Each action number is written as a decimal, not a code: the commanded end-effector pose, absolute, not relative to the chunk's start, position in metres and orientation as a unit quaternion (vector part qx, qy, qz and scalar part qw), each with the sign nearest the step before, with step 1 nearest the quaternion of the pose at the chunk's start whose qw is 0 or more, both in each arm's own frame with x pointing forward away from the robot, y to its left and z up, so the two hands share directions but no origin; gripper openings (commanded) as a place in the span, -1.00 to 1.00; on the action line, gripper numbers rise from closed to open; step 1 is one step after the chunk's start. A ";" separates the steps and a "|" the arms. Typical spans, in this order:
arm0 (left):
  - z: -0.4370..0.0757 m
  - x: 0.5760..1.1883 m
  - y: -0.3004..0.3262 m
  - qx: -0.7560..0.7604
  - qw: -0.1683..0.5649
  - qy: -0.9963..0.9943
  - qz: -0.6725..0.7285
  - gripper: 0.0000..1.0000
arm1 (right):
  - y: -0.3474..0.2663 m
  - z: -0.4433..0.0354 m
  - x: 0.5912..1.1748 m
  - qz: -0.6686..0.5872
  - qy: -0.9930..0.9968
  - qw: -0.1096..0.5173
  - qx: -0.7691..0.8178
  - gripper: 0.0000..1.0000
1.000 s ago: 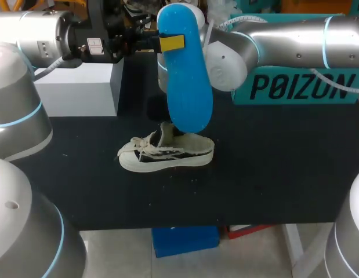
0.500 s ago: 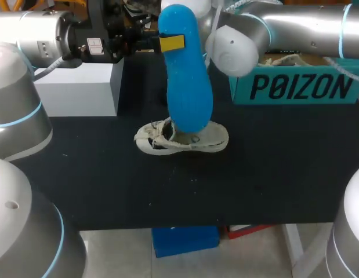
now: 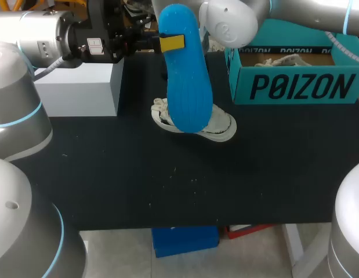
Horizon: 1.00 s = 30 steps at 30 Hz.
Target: Take the shoe out of the shoebox, open the shoe tongue, remove and reinsert the insole, then place the shoe into the shoebox
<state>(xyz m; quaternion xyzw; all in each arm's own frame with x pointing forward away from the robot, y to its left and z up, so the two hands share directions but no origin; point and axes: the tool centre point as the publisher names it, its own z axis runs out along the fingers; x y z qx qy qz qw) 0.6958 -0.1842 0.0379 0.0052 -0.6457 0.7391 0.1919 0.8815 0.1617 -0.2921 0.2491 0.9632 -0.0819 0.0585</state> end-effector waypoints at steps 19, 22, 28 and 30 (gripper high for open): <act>0.037 0.695 -0.185 0.006 0.191 -0.647 0.738 -1.00 | 0.165 -0.302 0.871 -0.069 0.764 0.062 0.638 -1.00; 0.037 0.695 -0.185 0.006 0.191 -0.647 0.738 -1.00 | 0.172 -0.305 0.868 -0.058 0.765 0.066 0.638 -1.00; 0.037 0.695 -0.185 0.006 0.191 -0.647 0.738 -1.00 | 0.186 -0.316 0.862 -0.042 0.773 0.068 0.629 -1.00; 0.037 0.695 -0.185 0.006 0.191 -0.647 0.738 -1.00 | 0.188 -0.321 0.860 -0.043 0.772 0.070 0.630 -1.00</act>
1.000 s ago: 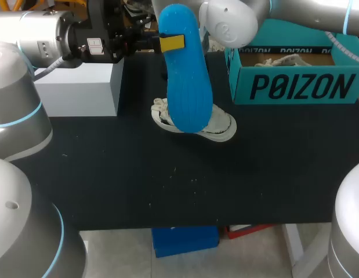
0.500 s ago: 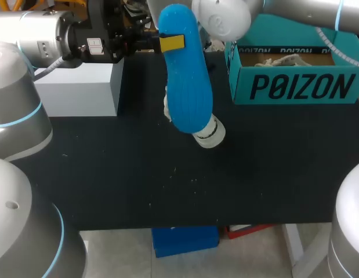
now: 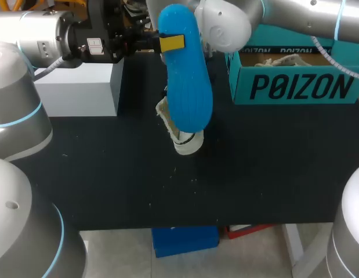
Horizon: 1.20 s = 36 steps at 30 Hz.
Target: Take the shoe out of the shoebox, open the shoe tongue, remove and reinsert the insole, then place the shoe into the shoebox
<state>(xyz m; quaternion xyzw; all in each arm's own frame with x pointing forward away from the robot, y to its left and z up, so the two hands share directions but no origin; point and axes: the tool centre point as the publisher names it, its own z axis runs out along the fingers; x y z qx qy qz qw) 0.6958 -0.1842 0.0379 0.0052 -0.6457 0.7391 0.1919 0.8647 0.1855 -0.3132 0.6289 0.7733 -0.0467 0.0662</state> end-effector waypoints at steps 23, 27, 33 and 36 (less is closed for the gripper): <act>0.037 0.695 -0.185 0.006 0.191 -0.647 0.738 -1.00 | 0.192 -0.360 0.852 -0.045 0.712 0.047 0.699 -1.00; 0.037 0.695 -0.185 0.006 0.191 -0.647 0.738 -1.00 | 0.189 -0.365 0.847 -0.046 0.708 0.041 0.704 -1.00; 0.037 0.695 -0.185 0.006 0.191 -0.647 0.738 -1.00 | 0.187 -0.378 0.837 -0.044 0.699 0.033 0.713 -1.00; 0.037 0.695 -0.185 0.006 0.191 -0.647 0.738 -1.00 | 0.185 -0.385 0.832 -0.047 0.698 0.037 0.713 -1.00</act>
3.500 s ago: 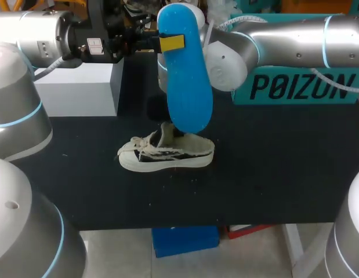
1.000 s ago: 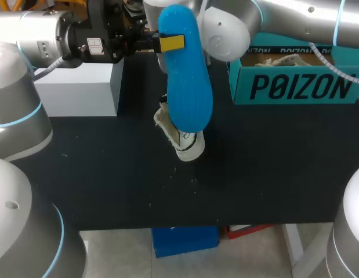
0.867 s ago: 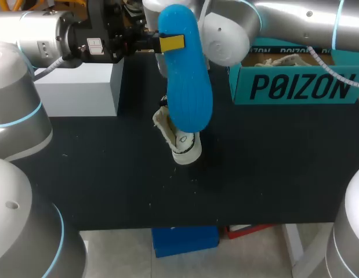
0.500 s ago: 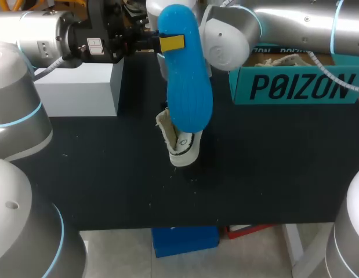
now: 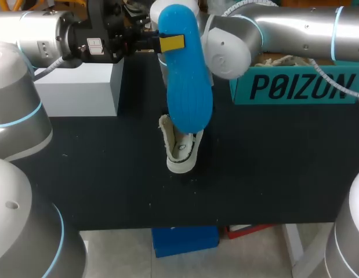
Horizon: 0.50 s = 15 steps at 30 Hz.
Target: Take the shoe out of the shoebox, open the shoe tongue, remove and reinsert the insole, then place the shoe into the shoebox
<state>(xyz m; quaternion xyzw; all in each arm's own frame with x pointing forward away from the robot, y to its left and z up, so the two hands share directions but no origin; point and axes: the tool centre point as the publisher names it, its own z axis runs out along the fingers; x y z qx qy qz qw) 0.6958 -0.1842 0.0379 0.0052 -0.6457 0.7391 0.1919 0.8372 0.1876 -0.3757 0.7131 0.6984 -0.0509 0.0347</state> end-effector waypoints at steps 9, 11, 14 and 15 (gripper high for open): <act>0.037 0.695 -0.185 0.006 0.191 -0.647 0.738 -1.00 | 0.183 -0.396 0.821 -0.033 0.692 0.051 0.719 -1.00; 0.037 0.695 -0.185 0.006 0.191 -0.647 0.738 -1.00 | 0.182 -0.395 0.819 -0.020 0.693 0.050 0.719 -0.92; 0.037 0.695 -0.185 0.006 0.191 -0.647 0.738 -1.00 | 0.177 -0.385 0.816 -0.007 0.696 0.052 0.716 1.00; 0.037 0.695 -0.185 0.006 0.191 -0.647 0.738 -1.00 | 0.175 -0.381 0.815 -0.002 0.697 0.048 0.715 1.00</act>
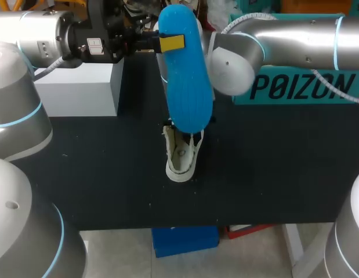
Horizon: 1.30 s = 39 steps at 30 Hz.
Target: Take the shoe out of the shoebox, open the shoe tongue, remove and reinsert the insole, then place the shoe into the shoebox
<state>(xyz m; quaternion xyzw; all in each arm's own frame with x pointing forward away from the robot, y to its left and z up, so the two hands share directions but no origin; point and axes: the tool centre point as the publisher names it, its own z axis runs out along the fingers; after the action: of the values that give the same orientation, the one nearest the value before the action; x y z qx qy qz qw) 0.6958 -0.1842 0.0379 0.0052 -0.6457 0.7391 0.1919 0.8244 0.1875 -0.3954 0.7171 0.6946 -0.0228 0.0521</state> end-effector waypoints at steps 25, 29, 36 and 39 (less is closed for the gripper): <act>0.037 0.695 -0.185 0.006 0.191 -0.647 0.738 -1.00 | 0.129 -0.267 0.799 0.288 0.715 -0.147 0.620 1.00; 0.037 0.695 -0.185 0.006 0.191 -0.647 0.738 -1.00 | 0.129 -0.267 0.799 0.288 0.715 -0.147 0.620 1.00; 0.037 0.695 -0.185 0.006 0.191 -0.647 0.738 -1.00 | 0.129 -0.267 0.799 0.288 0.715 -0.147 0.620 1.00; 0.037 0.695 -0.185 0.006 0.191 -0.647 0.738 -1.00 | 0.129 -0.267 0.799 0.288 0.715 -0.147 0.620 1.00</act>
<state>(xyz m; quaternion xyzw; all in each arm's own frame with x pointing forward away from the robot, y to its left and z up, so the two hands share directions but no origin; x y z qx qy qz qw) 0.6958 -0.1842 0.0379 0.0052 -0.6457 0.7391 0.1919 0.7997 0.1313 -0.2638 0.6316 0.7209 0.2596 -0.1179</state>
